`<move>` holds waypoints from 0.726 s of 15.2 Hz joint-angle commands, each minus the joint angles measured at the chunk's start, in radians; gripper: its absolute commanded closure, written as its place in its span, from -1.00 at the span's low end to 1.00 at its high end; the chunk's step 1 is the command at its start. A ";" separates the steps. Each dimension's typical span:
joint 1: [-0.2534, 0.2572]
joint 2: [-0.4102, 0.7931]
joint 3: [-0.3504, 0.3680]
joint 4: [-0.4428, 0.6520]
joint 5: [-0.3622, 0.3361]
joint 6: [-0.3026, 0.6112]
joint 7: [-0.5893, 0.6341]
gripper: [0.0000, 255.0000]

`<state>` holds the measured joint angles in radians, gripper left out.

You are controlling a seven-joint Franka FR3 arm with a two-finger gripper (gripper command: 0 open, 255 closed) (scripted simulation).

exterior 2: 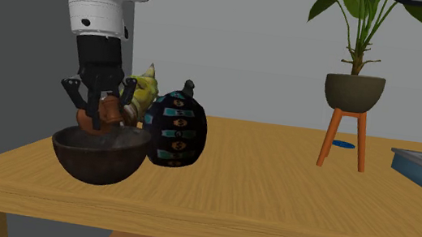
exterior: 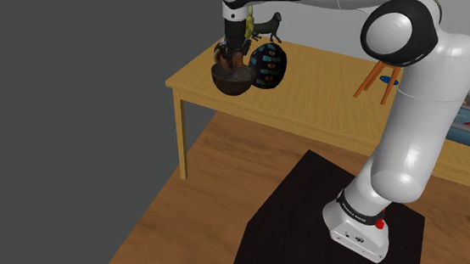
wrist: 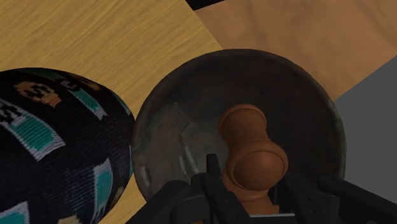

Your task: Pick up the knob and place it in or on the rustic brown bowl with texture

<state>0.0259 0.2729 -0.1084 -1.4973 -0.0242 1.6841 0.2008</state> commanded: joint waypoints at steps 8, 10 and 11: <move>0.000 0.013 0.000 0.085 0.001 -0.072 -0.001 -1.00; -0.001 0.032 0.001 0.173 0.003 -0.141 -0.003 -1.00; -0.001 0.032 0.001 0.173 0.003 -0.141 -0.003 -1.00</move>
<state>0.0237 0.3054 -0.1084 -1.3381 -0.0207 1.5590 0.1963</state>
